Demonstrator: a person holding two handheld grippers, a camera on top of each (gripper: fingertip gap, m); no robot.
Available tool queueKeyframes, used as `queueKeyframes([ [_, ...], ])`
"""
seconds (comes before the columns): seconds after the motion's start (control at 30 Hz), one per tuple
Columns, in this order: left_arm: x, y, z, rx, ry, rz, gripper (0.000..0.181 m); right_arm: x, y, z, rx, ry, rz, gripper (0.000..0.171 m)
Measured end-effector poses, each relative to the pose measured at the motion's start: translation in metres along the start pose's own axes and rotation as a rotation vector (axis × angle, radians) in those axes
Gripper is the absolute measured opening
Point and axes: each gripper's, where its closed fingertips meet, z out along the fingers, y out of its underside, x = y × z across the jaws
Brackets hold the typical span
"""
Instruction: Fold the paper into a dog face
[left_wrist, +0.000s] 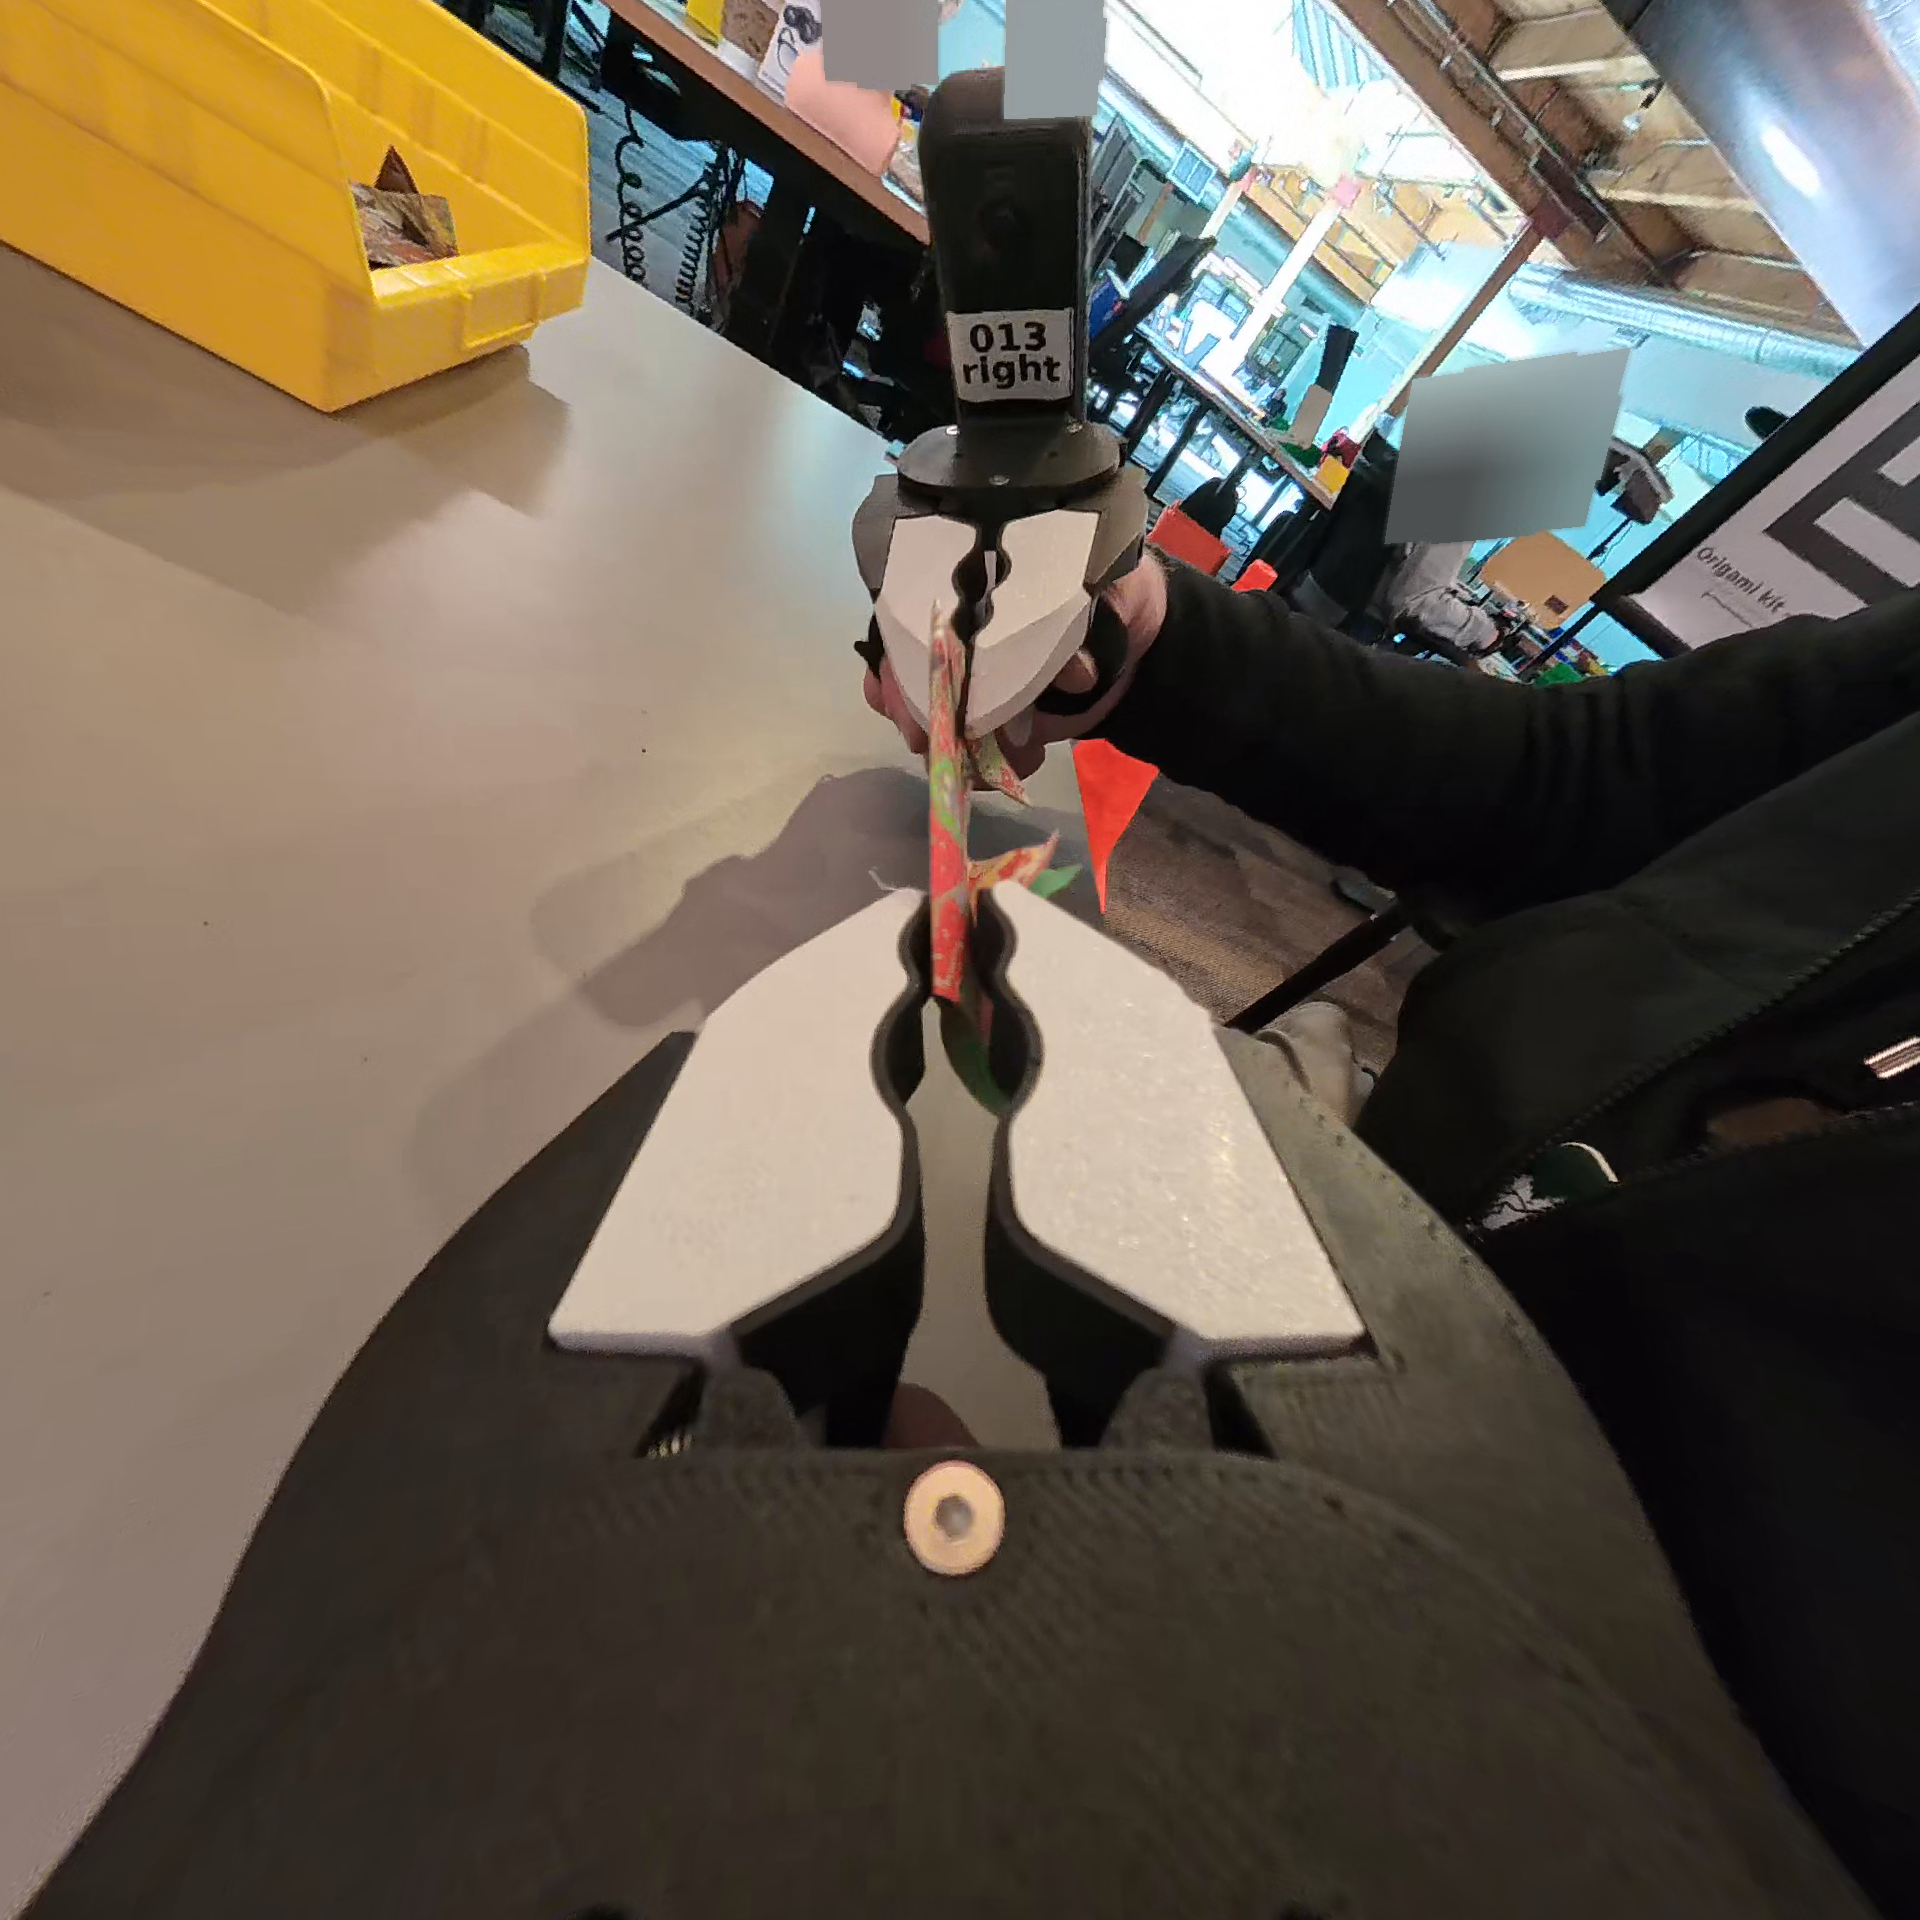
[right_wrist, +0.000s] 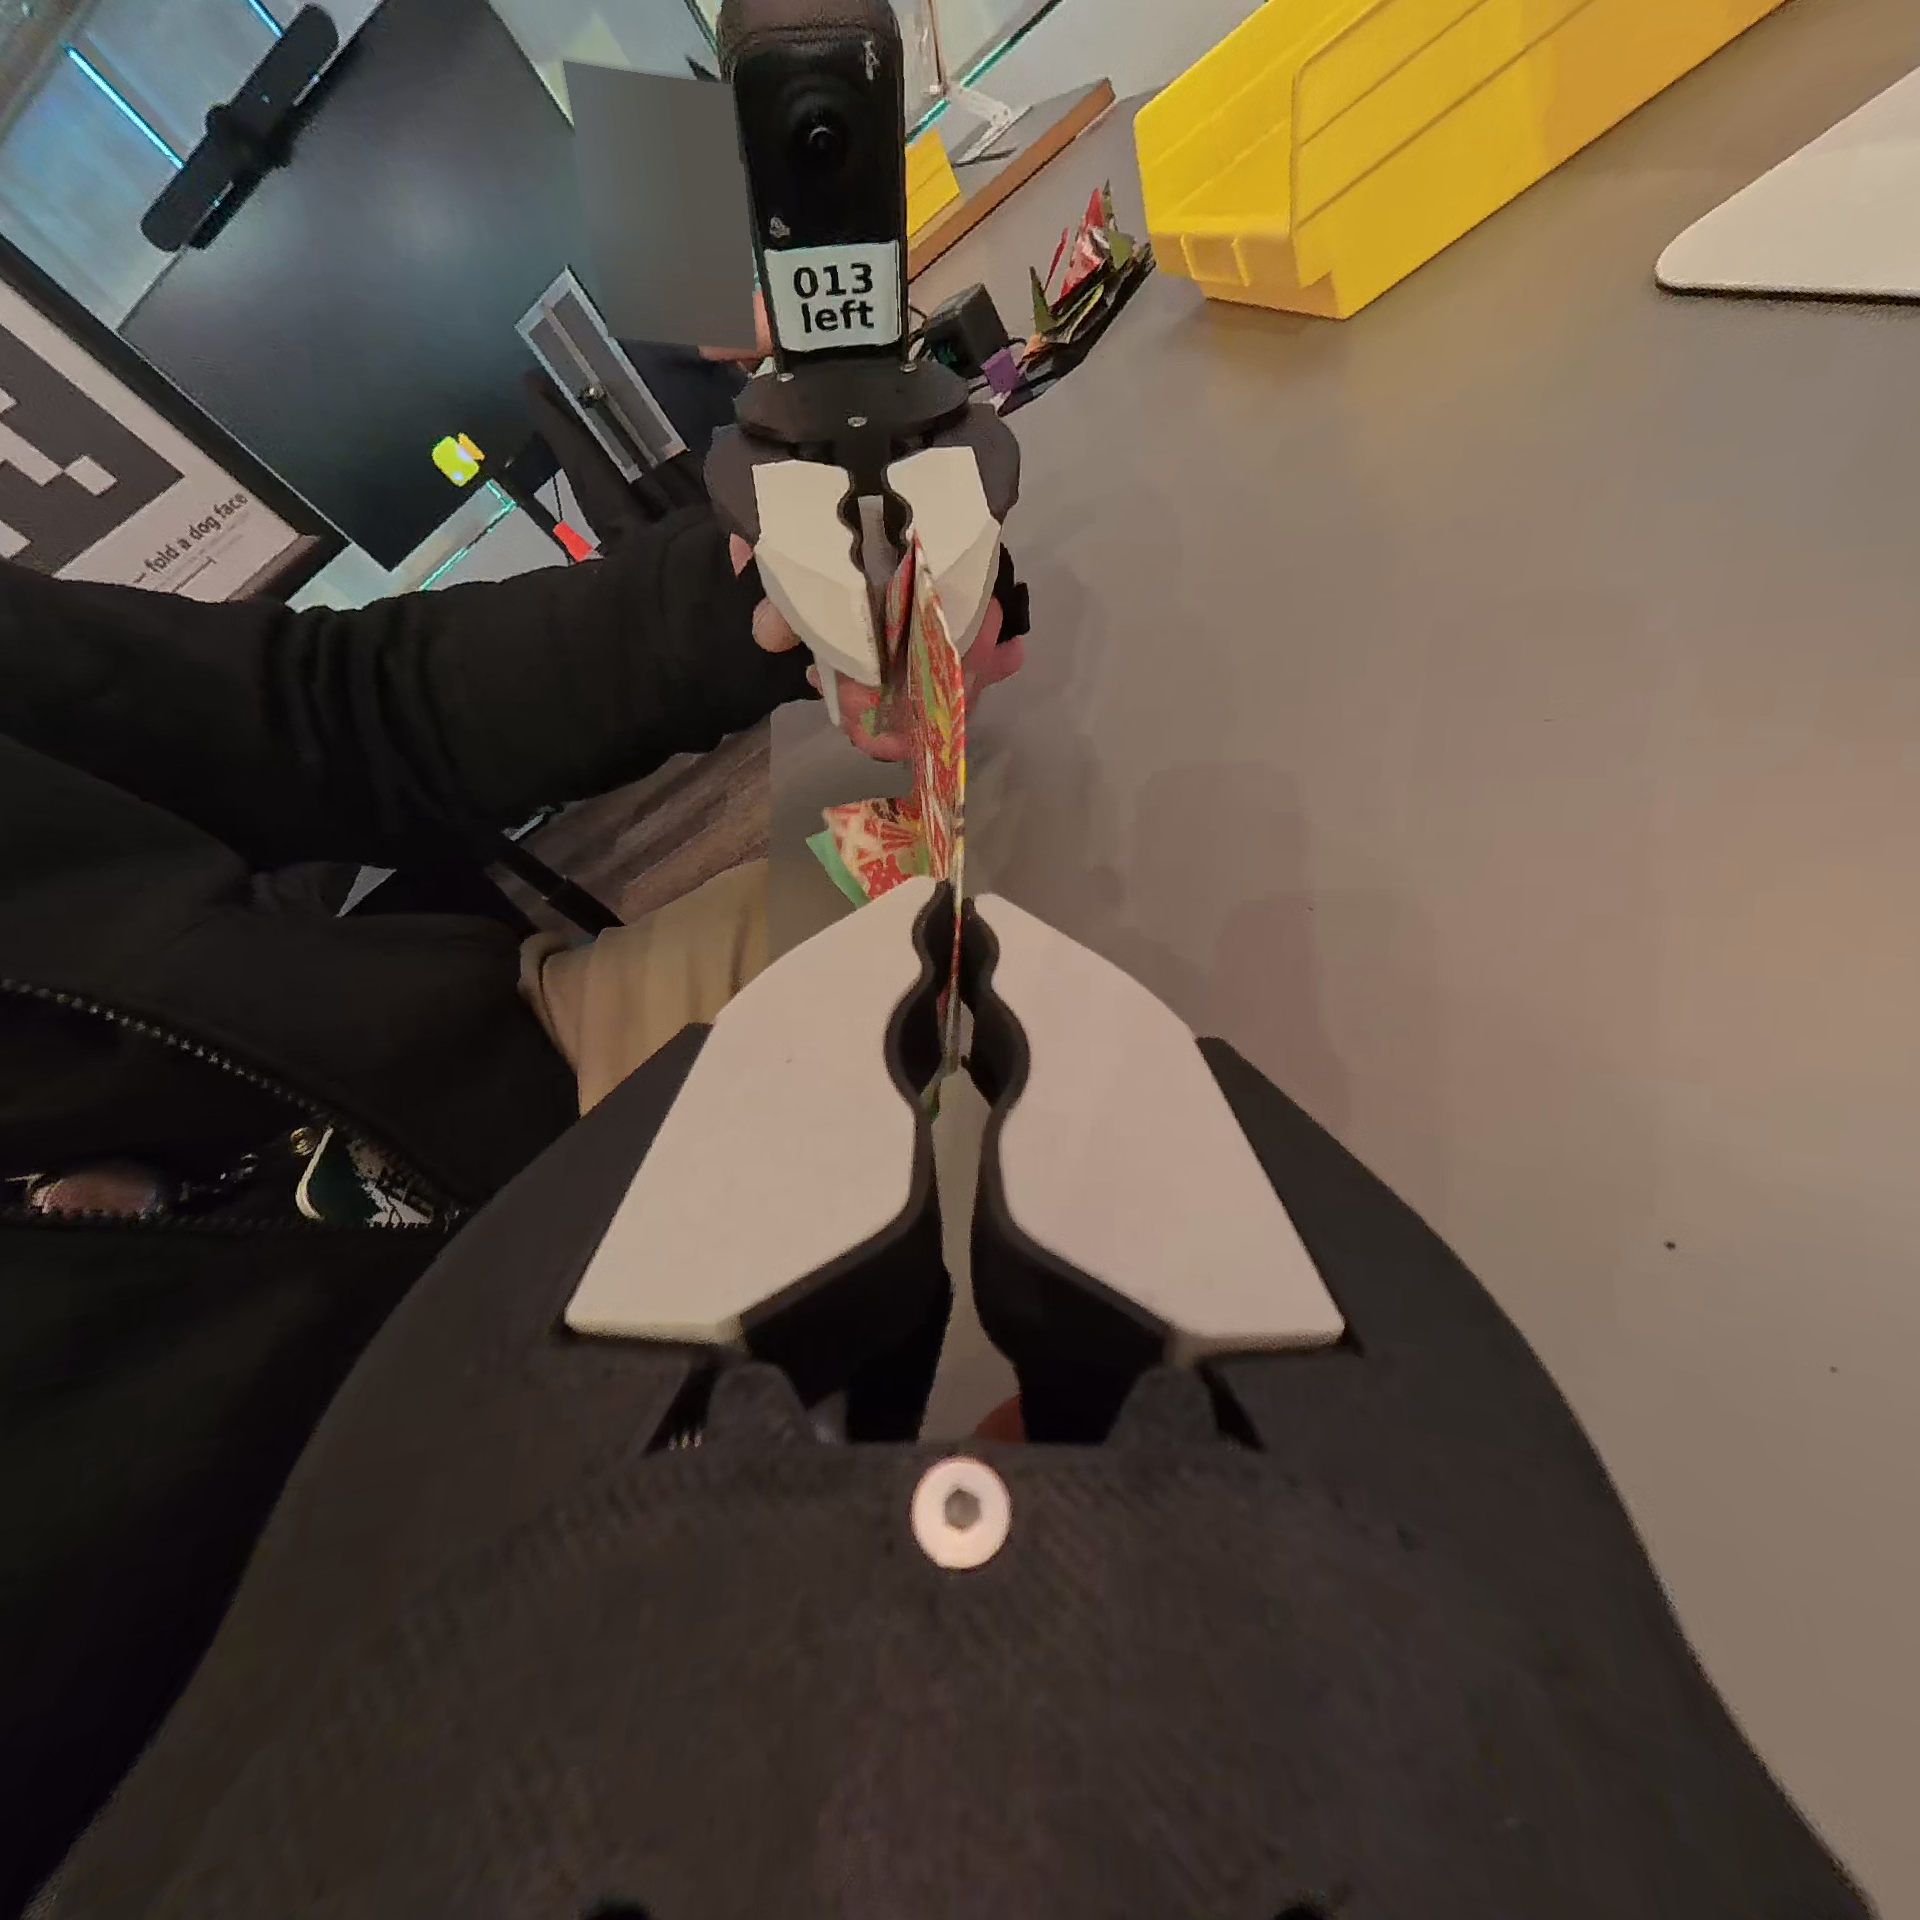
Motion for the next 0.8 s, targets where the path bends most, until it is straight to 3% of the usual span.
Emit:
queueKeyframes([
  [0.1, -0.003, -0.004, -0.001, 0.029, -0.021, 0.002, 0.000, 0.002, -0.002, 0.000, 0.020, 0.018, -0.009, 0.002],
  [0.2, -0.002, -0.013, -0.003, 0.091, -0.010, -0.026, 0.000, 0.000, -0.001, 0.000, 0.015, 0.009, -0.020, 0.025],
  [0.33, 0.006, -0.033, -0.006, 0.202, 0.026, -0.046, 0.000, -0.004, 0.000, 0.003, 0.020, -0.013, -0.036, 0.041],
  [0.57, 0.016, -0.052, -0.004, 0.305, 0.057, -0.079, 0.000, -0.025, -0.028, 0.014, 0.155, -0.061, -0.116, 0.025],
  [0.63, 0.017, -0.052, -0.002, 0.303, 0.053, -0.073, 0.000, -0.025, -0.033, 0.015, 0.176, -0.038, -0.141, 0.004],
  [0.8, 0.017, -0.053, -0.003, 0.310, 0.050, -0.068, 0.000, -0.030, -0.042, 0.011, 0.234, -0.066, -0.132, 0.000],
])
